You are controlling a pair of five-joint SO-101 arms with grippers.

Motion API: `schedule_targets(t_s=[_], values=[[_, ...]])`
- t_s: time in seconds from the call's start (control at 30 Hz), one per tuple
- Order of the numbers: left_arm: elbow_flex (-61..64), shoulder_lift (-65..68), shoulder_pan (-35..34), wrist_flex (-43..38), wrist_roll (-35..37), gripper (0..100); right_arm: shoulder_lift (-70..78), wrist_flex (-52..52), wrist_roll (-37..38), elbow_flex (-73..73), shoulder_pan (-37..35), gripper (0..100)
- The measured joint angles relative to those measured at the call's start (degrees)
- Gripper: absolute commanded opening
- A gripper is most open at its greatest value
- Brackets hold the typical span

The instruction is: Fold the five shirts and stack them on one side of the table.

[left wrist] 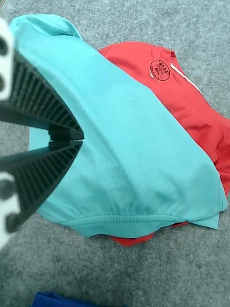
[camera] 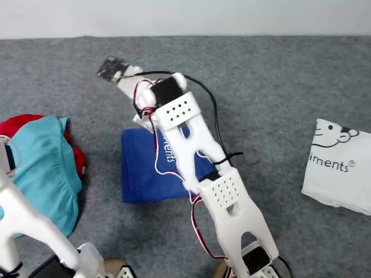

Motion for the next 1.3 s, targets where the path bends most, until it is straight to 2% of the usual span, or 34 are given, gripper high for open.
schedule_targets(t_s=[0.13, 0.37, 0.73, 1.07, 1.3], values=[[0.0, 0.0, 0.0, 0.0, 0.0, 1, -1.8, 0.1, -4.7, 3.9, 2.7, 0.9], [0.0, 0.0, 0.0, 0.0, 0.0, 1, -16.8, 0.1, -11.7, 27.1, 4.8, 0.9], [0.0, 0.0, 0.0, 0.0, 0.0, 1, -31.8, 0.1, -14.1, 64.8, 6.8, 0.9], [0.0, 0.0, 0.0, 0.0, 0.0, 1, -27.4, 0.0, -18.3, 68.7, 6.3, 0.9], [0.0, 0.0, 0.0, 0.0, 0.0, 1, -25.3, 0.2, -18.4, 68.6, 2.5, 0.9]])
